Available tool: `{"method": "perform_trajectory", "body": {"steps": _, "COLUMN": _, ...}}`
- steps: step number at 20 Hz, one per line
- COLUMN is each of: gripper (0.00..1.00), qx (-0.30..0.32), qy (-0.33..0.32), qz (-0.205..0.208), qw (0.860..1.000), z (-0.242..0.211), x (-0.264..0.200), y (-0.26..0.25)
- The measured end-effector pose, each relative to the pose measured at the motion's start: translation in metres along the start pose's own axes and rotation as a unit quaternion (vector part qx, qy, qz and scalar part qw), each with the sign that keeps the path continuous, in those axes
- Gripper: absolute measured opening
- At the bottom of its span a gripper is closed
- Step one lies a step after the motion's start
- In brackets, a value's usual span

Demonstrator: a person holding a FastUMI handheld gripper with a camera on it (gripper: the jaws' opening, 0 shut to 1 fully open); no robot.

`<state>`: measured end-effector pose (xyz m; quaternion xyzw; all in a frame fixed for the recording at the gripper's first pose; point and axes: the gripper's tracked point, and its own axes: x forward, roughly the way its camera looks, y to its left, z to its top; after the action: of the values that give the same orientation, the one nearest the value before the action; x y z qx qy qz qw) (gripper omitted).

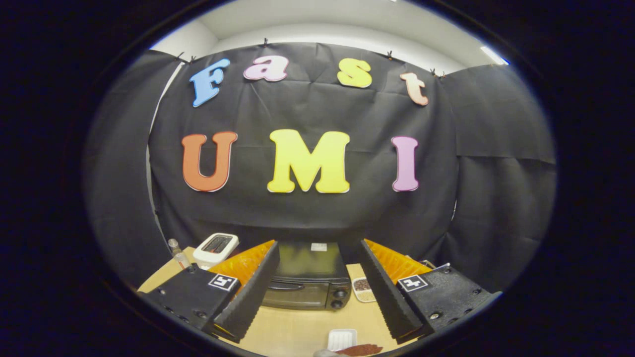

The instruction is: Open the toaster oven, put the food inside, and close the toaster oven door.

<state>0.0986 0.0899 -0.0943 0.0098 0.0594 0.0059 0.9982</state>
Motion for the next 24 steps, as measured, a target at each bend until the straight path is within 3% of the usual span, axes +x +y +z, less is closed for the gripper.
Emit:
{"method": "perform_trajectory", "body": {"steps": 6, "gripper": 1.0, "qx": 0.026, "qy": 0.047, "qz": -0.002, "qw": 0.999, "z": -0.071, "x": 0.075, "y": 0.048}}
{"method": "perform_trajectory", "body": {"steps": 11, "gripper": 1.0, "qx": 0.006, "qy": 0.088, "qz": -0.014, "qw": 0.996, "z": -0.126, "x": 0.123, "y": 0.069}}
{"method": "perform_trajectory", "body": {"steps": 24, "gripper": 1.0, "qx": 0.0, "qy": 0.102, "qz": -0.024, "qw": 0.994, "z": -0.154, "x": 0.113, "y": 0.07}}
